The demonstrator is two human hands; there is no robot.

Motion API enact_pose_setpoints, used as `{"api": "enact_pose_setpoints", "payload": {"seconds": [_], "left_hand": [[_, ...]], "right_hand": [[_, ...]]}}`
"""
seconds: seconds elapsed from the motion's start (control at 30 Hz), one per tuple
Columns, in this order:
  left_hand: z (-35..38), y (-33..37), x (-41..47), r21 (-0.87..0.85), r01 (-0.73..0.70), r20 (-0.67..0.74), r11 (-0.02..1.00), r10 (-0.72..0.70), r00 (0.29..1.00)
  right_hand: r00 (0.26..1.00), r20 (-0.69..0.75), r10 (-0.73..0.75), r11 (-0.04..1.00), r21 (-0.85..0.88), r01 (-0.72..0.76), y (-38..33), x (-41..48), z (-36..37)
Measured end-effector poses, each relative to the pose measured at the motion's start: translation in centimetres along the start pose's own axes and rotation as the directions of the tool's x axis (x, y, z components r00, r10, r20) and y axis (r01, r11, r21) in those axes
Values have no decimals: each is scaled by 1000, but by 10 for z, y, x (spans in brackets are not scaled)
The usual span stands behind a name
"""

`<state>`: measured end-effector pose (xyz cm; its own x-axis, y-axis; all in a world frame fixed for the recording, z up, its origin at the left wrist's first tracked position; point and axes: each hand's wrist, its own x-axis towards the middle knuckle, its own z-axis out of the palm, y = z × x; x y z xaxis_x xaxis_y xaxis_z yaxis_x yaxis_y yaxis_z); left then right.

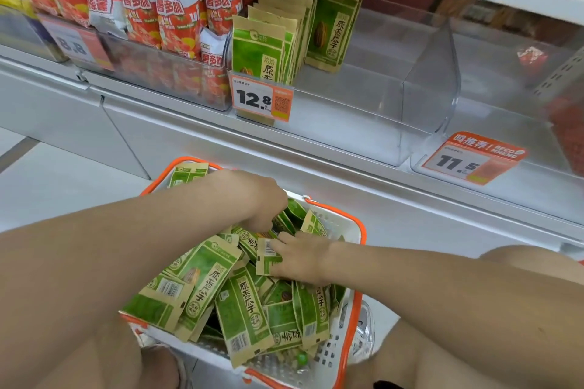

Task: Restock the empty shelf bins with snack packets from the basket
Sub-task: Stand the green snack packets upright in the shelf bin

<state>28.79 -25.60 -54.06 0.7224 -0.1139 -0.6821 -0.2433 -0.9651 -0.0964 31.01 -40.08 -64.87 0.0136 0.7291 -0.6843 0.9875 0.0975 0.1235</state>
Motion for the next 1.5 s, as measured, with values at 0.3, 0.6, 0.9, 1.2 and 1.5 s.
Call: {"api": "enact_pose_setpoints", "payload": {"seconds": [0.3,0.6,0.9,1.2,1.5], "left_hand": [[-22,-16,-22,-97,42,11,994,-41,999],[-44,-31,-59,-370,35,59,928,-14,998],[-53,-26,-67,-964,-217,-237,153,-126,963],[-69,-14,-59,-867,-447,-364,-222,-331,870],[-63,4,-64,-731,-510,-666,454,-311,679]], "right_hand": [[991,31,127,783,611,-119,43,-32,-63],[879,40,476,244,954,-175,79,-97,-129],[674,44,738,-173,977,126,82,-152,-151],[215,-366,905,361,930,66,84,-121,-137],[216,76,974,-157,906,392,106,-109,-137]]}}
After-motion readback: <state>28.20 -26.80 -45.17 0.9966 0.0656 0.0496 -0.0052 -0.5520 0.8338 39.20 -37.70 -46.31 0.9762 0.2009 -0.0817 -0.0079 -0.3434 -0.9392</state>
